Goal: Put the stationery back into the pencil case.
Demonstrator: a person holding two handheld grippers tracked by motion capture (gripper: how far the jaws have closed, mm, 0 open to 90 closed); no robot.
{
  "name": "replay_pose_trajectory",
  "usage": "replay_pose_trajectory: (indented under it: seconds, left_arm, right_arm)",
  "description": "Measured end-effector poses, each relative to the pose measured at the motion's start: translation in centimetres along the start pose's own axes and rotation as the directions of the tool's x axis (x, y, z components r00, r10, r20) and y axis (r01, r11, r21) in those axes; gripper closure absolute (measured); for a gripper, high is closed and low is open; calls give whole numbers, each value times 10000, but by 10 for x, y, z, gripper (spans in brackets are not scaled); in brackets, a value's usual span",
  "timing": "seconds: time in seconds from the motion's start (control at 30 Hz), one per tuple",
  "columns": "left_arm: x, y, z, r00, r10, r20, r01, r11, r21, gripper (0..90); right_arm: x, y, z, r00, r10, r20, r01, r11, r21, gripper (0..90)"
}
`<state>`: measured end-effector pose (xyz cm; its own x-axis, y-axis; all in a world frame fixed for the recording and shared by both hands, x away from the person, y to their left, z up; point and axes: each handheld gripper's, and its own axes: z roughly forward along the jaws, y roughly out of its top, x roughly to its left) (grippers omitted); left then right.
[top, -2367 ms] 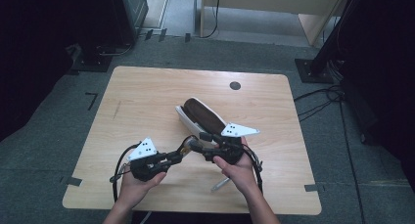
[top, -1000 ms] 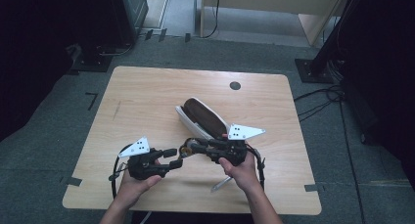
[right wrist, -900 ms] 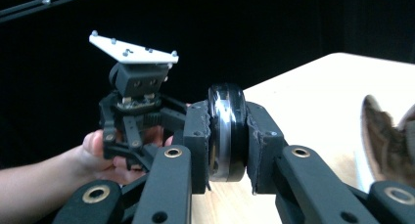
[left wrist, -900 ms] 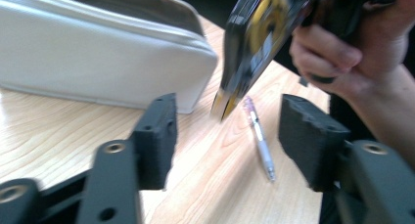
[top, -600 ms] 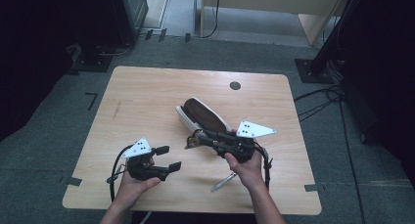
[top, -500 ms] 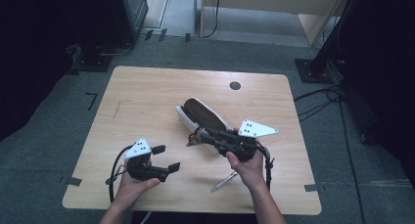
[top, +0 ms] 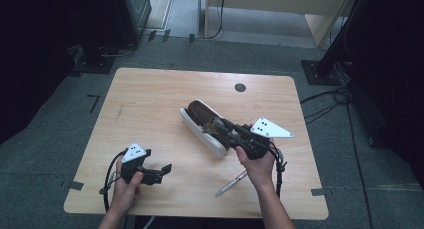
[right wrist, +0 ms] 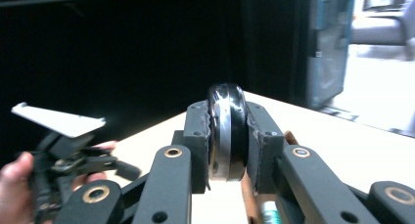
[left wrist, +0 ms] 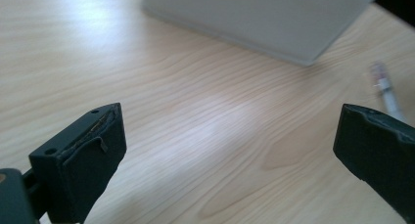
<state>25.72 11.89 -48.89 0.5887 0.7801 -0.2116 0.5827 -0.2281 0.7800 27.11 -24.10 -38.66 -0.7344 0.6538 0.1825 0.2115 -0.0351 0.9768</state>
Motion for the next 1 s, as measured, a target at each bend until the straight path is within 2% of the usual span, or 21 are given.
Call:
replay_pose_trajectory:
  seconds: [0.13,0.2,0.27,0.33,0.43,0.47,0.57,0.7,1.0]
  left_arm:
    - [11,-8,-1,9964,-8,-846,35,9995,316,0]
    - [16,-12,-2,9903,131,-1383,-50,9983,588,0]
    - [20,-16,0,9798,295,-1979,-121,9960,886,0]
    - [24,-19,0,9748,328,-2208,-80,9937,1121,0]
    - [29,-23,-1,9650,389,-2592,-9,9894,1453,0]
    - [30,-23,-1,9628,322,-2683,88,9886,1500,0]
    - [32,-24,-1,9618,219,-2729,205,9882,1517,0]
    - [28,-25,4,9561,595,-2868,-59,9828,1844,0]
    - [27,-27,4,9582,639,-2789,-135,9837,1791,0]
  right_arm:
    - [-3,-2,4,9977,-213,649,202,9996,181,741]
    - [-4,-4,7,9949,-345,945,311,9988,372,741]
    - [-6,-7,11,9913,-513,1210,454,9977,513,741]
    - [-7,-10,14,9855,-639,1569,534,9961,705,740]
    - [-10,-15,20,9814,-672,1798,500,9939,987,740]
    - [-11,-17,22,9797,-682,1883,481,9929,1091,740]
    - [-13,-20,28,9782,-643,1974,384,9905,1324,740]
    - [-15,-24,38,9776,-615,2014,252,9838,1777,739]
    - [-23,-33,51,9779,-364,2057,-213,9623,2711,736]
